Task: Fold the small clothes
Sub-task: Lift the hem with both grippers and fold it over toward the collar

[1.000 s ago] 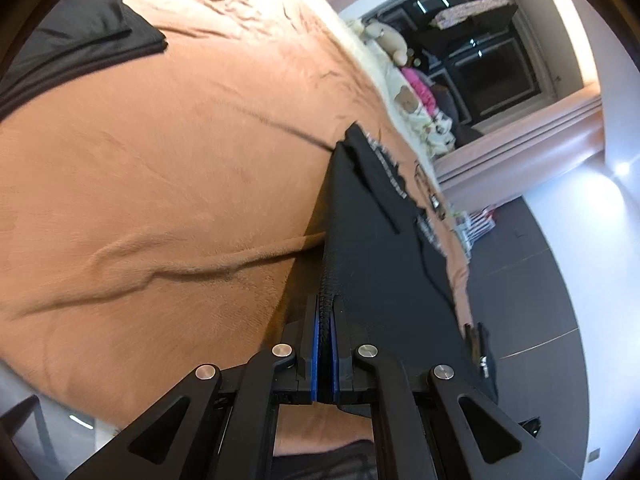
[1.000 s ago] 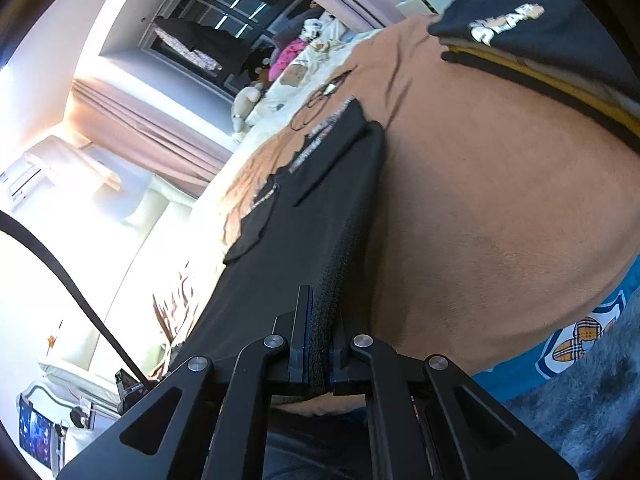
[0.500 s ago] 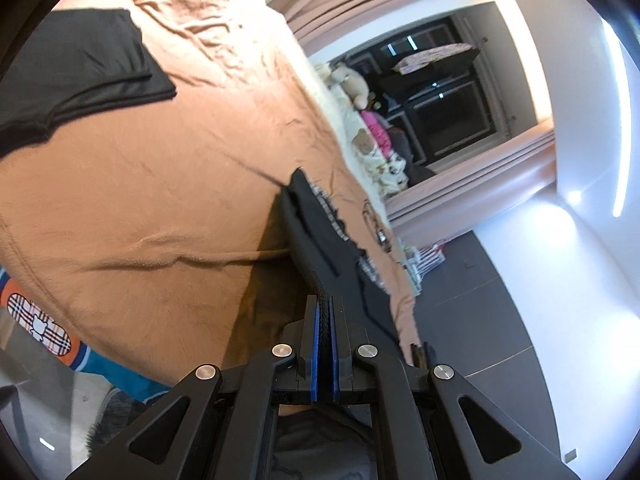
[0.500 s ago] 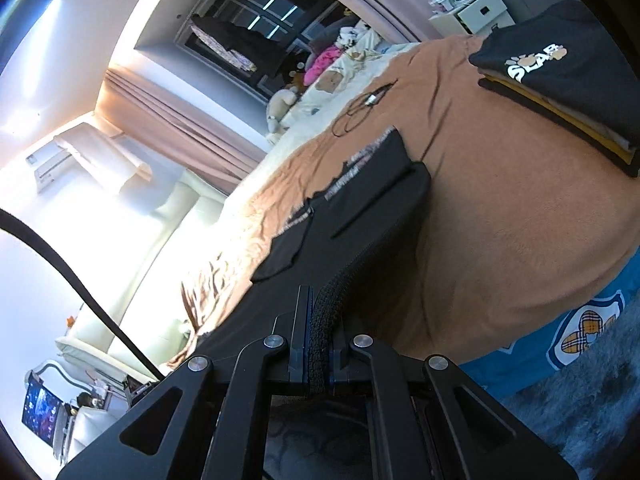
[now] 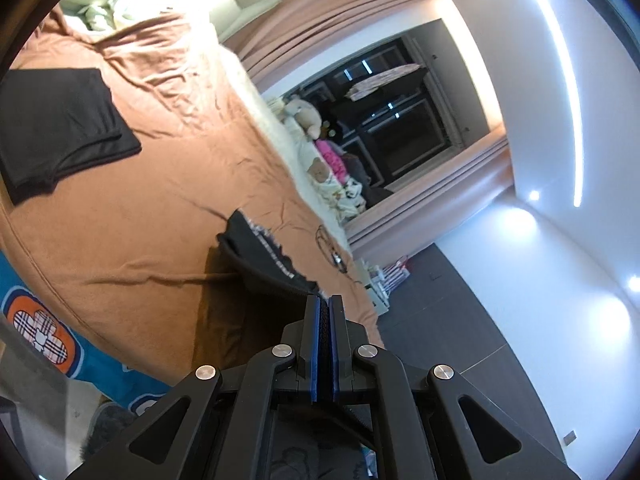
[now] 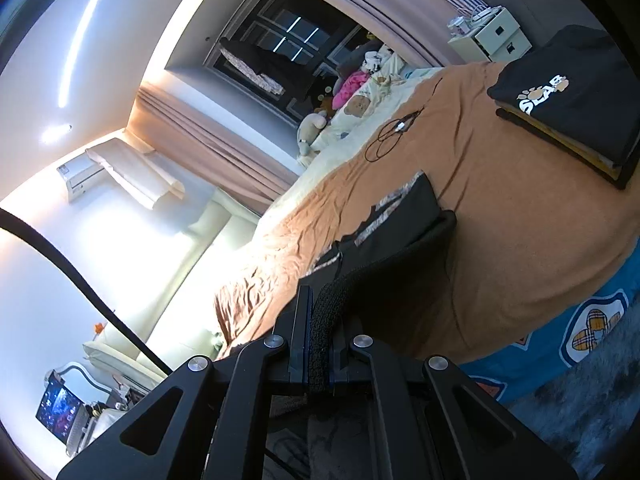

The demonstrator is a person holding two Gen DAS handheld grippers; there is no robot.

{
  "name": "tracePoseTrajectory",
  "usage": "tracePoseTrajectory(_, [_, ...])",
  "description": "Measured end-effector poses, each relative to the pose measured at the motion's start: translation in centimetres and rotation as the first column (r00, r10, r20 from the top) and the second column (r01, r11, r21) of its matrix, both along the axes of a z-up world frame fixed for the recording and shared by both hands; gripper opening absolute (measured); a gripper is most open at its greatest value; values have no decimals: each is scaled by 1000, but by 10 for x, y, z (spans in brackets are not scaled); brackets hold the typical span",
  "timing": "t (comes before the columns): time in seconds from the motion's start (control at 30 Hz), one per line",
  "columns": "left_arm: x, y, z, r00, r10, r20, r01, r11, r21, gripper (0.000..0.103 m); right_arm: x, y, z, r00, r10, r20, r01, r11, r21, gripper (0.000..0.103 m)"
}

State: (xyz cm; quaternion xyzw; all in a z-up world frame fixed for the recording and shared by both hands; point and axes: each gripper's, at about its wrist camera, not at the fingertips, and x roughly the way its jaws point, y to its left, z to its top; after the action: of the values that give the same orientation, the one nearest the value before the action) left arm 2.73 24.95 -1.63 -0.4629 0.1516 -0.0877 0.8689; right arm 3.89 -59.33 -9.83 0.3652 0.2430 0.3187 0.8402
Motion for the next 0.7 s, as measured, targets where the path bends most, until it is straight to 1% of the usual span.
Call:
tracePoseTrajectory(0.23, [-33,-4,17,997,9,71,-8,1000,-17,4,-9,-14,1,997,11,71,-12,1000,16,2])
tracePoseTrajectory(0.43, [-48,-12,29,994,8,106,-7,1000,-12,4,-4,-20,-10,994,18,105,-22,999,35,2])
tracePoseTrajectory(0.57, [-50,-15,29,995,6,104,-5,1000,-3,4,2,-24,-22,994,20,106,-24,999,39,2])
tracePoseTrajectory(0.7, [-45,-16,24,998,11,65,-12,1000,18,4,19,-25,-40,996,17,88,-17,1000,9,2])
